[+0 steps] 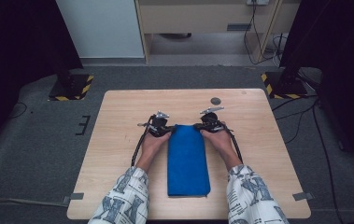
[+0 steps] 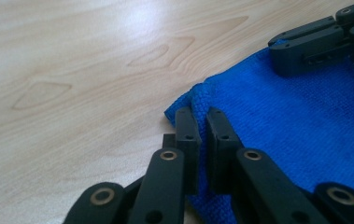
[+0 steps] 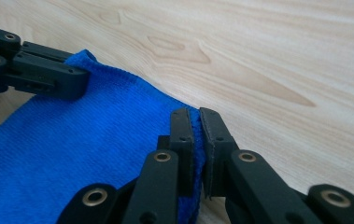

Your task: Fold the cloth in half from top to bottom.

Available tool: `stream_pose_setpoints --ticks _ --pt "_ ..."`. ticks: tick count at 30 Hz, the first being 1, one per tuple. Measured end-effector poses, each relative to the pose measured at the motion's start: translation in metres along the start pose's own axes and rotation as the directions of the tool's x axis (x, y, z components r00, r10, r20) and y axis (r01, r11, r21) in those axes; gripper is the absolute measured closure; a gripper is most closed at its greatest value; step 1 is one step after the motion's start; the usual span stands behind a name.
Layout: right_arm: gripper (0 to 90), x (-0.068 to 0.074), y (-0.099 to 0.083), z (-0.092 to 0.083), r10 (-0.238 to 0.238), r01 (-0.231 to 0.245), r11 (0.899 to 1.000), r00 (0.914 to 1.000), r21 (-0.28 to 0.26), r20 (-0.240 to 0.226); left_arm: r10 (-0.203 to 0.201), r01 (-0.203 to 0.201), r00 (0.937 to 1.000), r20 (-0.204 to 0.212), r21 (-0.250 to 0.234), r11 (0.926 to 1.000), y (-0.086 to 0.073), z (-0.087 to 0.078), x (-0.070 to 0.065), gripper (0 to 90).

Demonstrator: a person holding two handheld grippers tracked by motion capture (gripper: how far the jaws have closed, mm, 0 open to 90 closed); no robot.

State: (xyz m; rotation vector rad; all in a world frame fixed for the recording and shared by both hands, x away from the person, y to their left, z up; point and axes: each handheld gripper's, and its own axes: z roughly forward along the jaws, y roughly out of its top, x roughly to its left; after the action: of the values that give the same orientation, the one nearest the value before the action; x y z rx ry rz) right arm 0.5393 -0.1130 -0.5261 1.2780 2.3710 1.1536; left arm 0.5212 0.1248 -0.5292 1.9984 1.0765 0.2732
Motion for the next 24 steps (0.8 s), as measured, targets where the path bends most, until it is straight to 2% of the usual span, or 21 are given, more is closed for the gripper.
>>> stream_pose_setpoints --ticks 7,8,11,19,22,24 --pt "85.0 0.007 0.006 -0.021 -0.011 0.01 0.998 0.9999 -0.059 -0.013 0.031 -0.031 0.9995 -0.012 -0.039 0.9987 0.009 -0.013 -0.012 85.2" --pt "85.0 0.008 0.006 -0.024 -0.012 0.011 0.997 0.9998 -0.072 -0.014 0.046 -0.046 0.9988 -0.017 -0.051 0.9976 0.011 -0.019 -0.016 85.2" --pt "85.1 0.011 0.008 -0.033 -0.013 0.011 0.996 0.9998 -0.091 -0.017 0.056 -0.057 0.9982 -0.022 -0.077 0.9954 0.016 -0.029 -0.02 85.2" --pt "85.1 0.012 0.019 -0.045 -0.025 0.021 0.991 0.9993 -0.134 -0.028 0.047 -0.051 0.9984 -0.031 -0.121 0.9914 0.024 -0.035 -0.018 85.7" --pt "85.1 0.012 0.022 -0.047 -0.025 0.021 0.99 0.9992 -0.139 -0.03 0.069 -0.072 0.997 -0.036 -0.112 0.9911 0.023 -0.036 -0.019 85.9" --pt "85.1 0.013 0.024 -0.049 -0.032 0.028 0.989 0.9991 -0.145 -0.028 0.061 -0.065 0.9976 -0.033 -0.131 0.9893 0.025 -0.039 -0.02 85.9"
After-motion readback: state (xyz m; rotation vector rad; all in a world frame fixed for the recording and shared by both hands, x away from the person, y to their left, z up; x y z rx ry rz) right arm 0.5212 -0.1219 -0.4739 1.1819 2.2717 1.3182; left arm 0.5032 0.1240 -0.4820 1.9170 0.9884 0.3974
